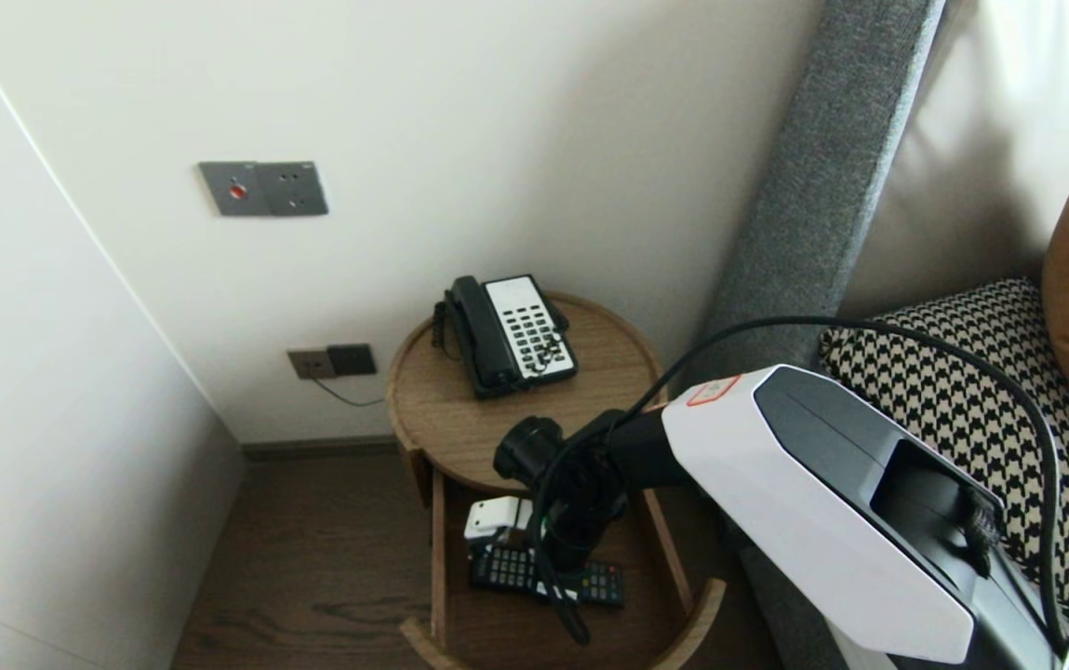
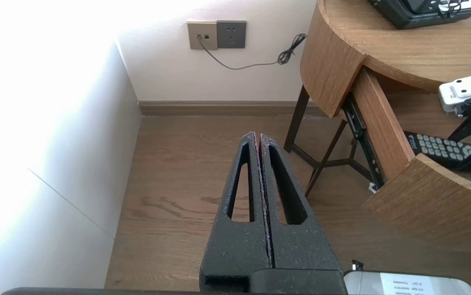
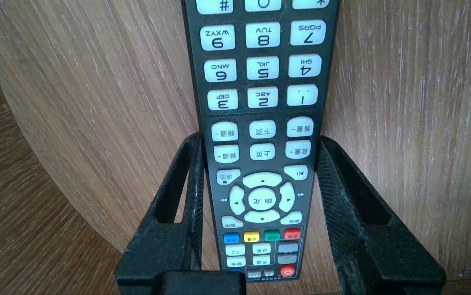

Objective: Put the remote controls on the table in the drawer one by one

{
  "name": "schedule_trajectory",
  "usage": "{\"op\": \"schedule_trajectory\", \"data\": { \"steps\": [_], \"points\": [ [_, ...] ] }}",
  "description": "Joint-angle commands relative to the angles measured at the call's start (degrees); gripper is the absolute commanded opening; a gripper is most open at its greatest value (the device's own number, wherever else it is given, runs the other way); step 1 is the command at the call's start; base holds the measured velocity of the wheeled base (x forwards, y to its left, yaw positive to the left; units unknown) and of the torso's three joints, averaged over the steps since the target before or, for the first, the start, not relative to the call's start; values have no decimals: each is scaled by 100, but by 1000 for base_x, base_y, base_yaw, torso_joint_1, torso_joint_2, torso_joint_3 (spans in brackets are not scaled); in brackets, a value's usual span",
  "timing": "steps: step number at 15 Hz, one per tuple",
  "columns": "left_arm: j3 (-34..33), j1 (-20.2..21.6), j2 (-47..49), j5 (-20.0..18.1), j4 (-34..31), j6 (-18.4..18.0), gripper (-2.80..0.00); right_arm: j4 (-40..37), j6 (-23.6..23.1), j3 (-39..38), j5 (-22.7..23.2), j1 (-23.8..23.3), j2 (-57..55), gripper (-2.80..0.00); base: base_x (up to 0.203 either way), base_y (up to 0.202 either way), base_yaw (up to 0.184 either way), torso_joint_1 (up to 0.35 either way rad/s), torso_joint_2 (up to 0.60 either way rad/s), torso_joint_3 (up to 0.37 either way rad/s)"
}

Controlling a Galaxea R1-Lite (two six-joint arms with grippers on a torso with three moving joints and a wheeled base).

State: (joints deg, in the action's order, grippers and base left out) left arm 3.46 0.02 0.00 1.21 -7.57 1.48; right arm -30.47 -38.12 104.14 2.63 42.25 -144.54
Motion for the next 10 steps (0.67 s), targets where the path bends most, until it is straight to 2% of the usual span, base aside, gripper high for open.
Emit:
{"op": "schedule_trajectory", "data": {
  "steps": [1, 10],
  "points": [
    [-3, -1, 0, 2, -8, 2, -280, -50, -20, -10, 1, 2, 12, -280, 0, 0, 0, 0, 0, 0],
    [-3, 6, 0, 2, -7, 2, -280, -249, -11, 54, -96, -7, 213, -280, 0, 0, 0, 0, 0, 0]
  ]
}}
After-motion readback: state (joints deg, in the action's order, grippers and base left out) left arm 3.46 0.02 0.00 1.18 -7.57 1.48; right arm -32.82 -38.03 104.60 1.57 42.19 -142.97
